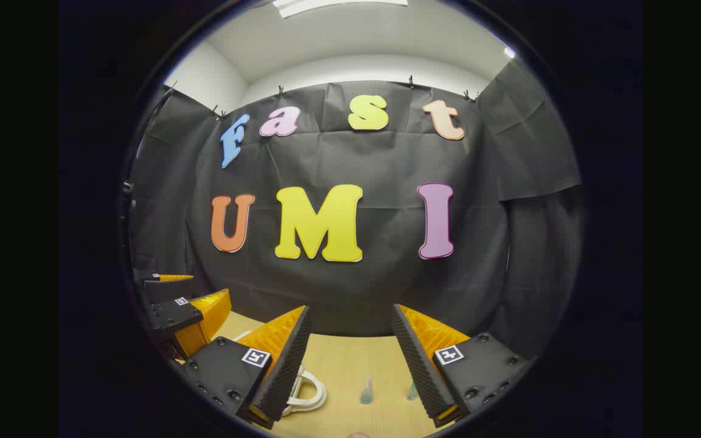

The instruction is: First open the suitcase, pack the skin care products into it, and then close the suitcase.

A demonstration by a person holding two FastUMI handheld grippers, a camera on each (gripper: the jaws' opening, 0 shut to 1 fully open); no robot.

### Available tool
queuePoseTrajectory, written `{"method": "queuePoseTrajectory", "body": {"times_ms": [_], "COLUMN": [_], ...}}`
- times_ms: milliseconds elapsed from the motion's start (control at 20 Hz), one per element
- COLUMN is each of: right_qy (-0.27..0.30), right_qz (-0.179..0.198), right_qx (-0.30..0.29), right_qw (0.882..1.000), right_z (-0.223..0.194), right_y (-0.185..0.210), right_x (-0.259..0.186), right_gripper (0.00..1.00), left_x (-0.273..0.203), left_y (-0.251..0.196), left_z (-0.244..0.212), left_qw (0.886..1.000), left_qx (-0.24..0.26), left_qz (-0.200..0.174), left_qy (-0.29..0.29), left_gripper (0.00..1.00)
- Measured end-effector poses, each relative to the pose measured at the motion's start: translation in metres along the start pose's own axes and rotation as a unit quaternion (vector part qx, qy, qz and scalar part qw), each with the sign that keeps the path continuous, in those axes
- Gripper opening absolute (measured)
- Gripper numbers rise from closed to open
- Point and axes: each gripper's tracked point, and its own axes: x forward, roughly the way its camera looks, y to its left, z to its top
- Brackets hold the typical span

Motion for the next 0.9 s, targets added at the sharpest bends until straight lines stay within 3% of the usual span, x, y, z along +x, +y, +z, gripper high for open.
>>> {"method": "queuePoseTrajectory", "body": {"times_ms": [900], "right_qy": [0.027], "right_qz": [-0.001], "right_qx": [0.016], "right_qw": [1.0], "right_z": [-0.02], "right_y": [-0.025], "right_x": [0.003], "right_gripper": [0.8], "left_x": [0.0], "left_y": [-0.018], "left_z": [-0.017], "left_qw": [1.0], "left_qx": [0.017], "left_qz": [-0.006], "left_qy": [0.024], "left_gripper": [0.99]}}
